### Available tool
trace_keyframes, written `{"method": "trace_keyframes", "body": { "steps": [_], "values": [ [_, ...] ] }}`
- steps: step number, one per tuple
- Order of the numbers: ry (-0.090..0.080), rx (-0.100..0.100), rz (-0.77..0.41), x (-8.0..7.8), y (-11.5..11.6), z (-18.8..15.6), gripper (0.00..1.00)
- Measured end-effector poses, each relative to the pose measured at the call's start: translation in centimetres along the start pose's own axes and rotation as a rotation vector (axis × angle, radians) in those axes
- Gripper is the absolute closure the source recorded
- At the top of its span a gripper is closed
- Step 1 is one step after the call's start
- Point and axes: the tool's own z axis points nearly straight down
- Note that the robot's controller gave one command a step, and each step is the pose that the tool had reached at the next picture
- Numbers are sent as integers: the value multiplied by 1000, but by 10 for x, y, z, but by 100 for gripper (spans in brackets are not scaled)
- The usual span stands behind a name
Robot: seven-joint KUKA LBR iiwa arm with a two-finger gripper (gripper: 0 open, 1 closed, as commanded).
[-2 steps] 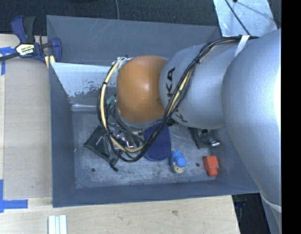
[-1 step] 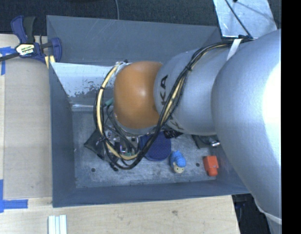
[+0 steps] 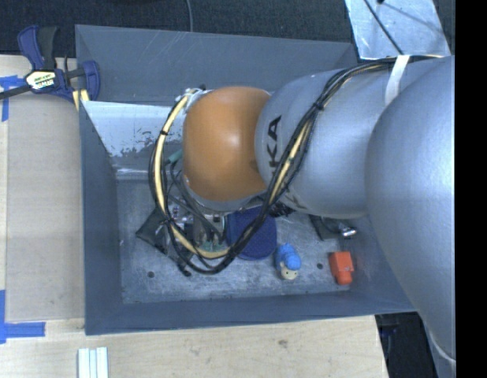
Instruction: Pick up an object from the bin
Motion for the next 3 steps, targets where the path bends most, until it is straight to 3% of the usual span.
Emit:
{"method": "trace_keyframes", "body": {
  "steps": [1,2,3],
  "values": [
    [-1,0,15,2,-11,-40,100],
    [9,5,356,28,31,45,100],
    [5,4,357,26,31,44,0]
  ]
}}
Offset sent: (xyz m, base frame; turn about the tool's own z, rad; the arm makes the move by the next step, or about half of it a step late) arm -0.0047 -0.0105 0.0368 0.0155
